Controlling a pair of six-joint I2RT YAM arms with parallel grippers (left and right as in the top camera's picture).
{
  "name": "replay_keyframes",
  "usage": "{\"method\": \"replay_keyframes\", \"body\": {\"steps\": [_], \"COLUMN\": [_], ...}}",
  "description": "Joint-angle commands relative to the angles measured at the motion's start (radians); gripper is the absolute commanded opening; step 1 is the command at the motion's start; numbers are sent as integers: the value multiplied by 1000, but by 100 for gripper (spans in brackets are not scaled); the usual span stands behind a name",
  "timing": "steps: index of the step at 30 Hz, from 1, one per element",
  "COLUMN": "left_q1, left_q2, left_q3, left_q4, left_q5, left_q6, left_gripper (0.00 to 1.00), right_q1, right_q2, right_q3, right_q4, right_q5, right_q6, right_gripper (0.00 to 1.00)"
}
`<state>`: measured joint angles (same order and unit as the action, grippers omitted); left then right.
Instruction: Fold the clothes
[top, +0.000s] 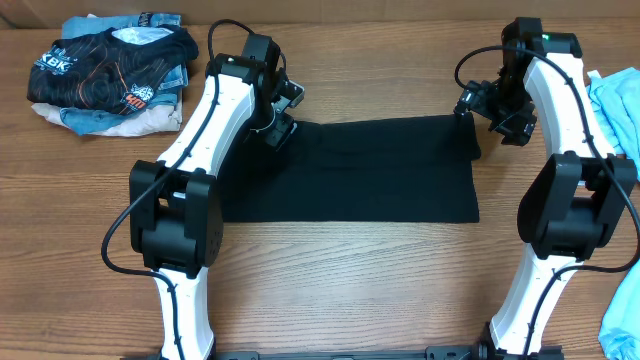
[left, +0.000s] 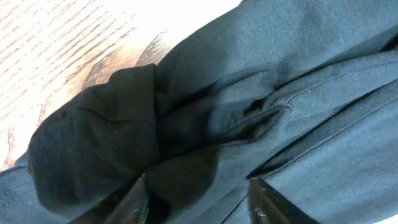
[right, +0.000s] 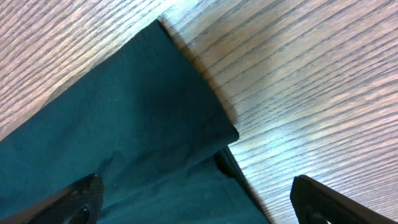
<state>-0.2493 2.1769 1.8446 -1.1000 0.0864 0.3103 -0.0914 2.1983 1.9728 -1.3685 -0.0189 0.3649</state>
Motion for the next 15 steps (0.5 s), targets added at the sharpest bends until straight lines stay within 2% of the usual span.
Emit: {"method": "replay_keyframes", "body": {"steps": [1, 3, 7, 8, 12, 15], "left_q1": [-9, -9, -9, -10, -11, -14], "left_q2": [12, 13, 13, 13, 12, 2], "left_q3": [8, 8, 8, 8, 17, 20], "left_q4": [-2, -3, -8, -14, -75, -128], "left_q5": [16, 16, 16, 15, 14, 18], "left_q6": [0, 0, -2, -5, -40, -74], "left_gripper": [49, 37, 7, 4, 4, 4], "right_q1": [-2, -2, -2, -2, -2, -2], "right_q2": [-25, -25, -25, -25, -25, -26], "right_q3": [15, 15, 15, 15, 15, 16], "right_q4": [5, 5, 5, 5, -7, -33], "right_q5": [-2, -2, -2, -2, -3, -41], "right_q6": [-6, -6, -6, -6, -6, -6], "right_gripper": [100, 100, 100, 100, 99, 89]}}
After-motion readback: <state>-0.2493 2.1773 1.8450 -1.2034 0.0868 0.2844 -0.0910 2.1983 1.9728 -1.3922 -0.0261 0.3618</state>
